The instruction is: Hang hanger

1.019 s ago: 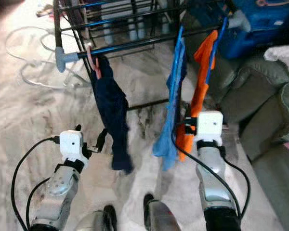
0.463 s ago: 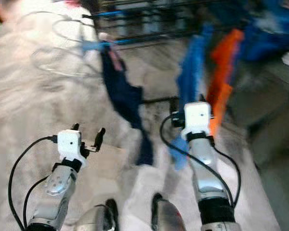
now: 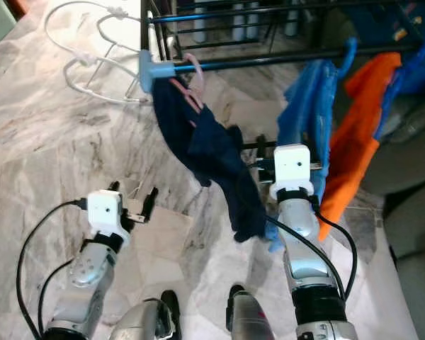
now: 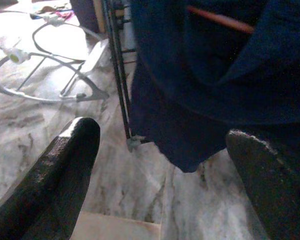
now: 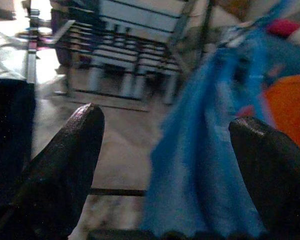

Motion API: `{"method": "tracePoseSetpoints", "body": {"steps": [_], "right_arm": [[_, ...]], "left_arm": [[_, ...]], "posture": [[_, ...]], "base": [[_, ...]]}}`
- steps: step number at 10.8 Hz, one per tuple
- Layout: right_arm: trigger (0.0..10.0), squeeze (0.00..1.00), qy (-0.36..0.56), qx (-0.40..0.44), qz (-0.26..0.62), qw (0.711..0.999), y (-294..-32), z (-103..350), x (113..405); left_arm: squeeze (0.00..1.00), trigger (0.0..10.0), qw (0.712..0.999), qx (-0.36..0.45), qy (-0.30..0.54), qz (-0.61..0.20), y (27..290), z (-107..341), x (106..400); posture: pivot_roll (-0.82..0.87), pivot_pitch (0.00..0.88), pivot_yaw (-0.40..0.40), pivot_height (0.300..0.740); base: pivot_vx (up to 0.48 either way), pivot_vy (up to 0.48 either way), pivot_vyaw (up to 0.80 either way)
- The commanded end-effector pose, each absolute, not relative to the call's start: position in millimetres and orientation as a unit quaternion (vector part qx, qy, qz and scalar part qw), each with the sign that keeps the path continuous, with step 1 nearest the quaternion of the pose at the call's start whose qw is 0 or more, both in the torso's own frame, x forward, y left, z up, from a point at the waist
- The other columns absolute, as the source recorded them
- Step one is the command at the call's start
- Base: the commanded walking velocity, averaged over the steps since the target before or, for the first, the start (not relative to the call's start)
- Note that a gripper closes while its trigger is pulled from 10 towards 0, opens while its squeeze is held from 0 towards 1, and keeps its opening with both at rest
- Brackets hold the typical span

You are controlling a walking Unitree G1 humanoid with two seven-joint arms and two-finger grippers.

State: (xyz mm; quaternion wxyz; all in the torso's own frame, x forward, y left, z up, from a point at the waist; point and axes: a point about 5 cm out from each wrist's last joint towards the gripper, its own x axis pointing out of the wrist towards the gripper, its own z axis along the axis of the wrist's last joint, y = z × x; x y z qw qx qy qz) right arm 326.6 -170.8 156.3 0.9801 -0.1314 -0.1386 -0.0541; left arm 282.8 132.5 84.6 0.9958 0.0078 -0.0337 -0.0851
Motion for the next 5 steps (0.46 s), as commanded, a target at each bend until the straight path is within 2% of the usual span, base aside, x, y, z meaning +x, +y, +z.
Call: {"method": "tracePoseSetpoints", "body": {"steps": [1, 4, 5], "right_arm": [[10.0, 0.00, -0.123, -0.143, -0.080, 0.979, -180.8, 149.1, 323.2], [10.0, 0.00, -0.121, -0.152, -0.101, 0.976, -189.1, 150.1, 323.9], [10.0, 0.00, -0.125, -0.153, -0.103, 0.975, -189.8, 151.7, 324.7]], "left_arm": [[0.00, 10.0, 0.996, 0.012, -0.019, -0.083, 135.7, 76.3, 277.2], [0.00, 10.0, 0.996, 0.010, -0.018, -0.089, 133.1, 75.2, 275.5], [0.00, 10.0, 0.996, 0.010, -0.018, -0.090, 133.1, 75.2, 275.4]], "posture": [[-0.16, 0.283, 0.035, 0.740], [-0.17, 0.287, 0.035, 0.740], [-0.17, 0.290, 0.036, 0.740]], "base": [[0.000, 0.000, -0.41], [0.000, 0.000, -0.80], [0.000, 0.000, 0.00]]}}
